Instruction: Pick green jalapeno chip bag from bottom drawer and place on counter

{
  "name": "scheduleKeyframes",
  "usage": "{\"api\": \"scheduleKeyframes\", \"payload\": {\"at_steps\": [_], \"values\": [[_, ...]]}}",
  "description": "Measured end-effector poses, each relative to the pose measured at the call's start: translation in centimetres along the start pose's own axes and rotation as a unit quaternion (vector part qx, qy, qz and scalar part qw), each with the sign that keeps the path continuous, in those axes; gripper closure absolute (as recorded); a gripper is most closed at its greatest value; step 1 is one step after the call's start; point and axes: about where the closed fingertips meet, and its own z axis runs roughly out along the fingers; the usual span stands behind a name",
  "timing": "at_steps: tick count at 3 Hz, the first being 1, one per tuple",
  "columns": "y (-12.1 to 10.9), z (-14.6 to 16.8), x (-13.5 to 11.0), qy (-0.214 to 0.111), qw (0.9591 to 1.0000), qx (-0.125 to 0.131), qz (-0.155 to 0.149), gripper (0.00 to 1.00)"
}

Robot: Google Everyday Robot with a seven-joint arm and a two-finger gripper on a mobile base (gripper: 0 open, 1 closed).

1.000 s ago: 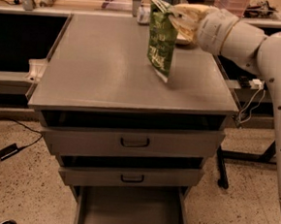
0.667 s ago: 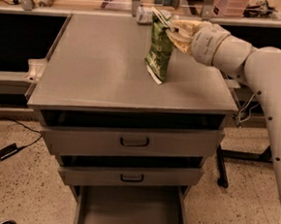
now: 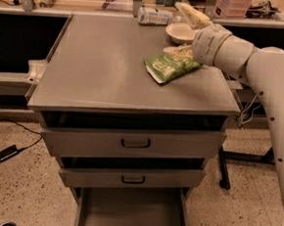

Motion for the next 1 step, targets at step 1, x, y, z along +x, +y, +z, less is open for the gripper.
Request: {"api": "scheduleKeyframes", "payload": {"at_steps": [1], "values": [[0.0, 0.0, 0.0, 0.0, 1.0, 0.0, 0.0, 0.0]]}}
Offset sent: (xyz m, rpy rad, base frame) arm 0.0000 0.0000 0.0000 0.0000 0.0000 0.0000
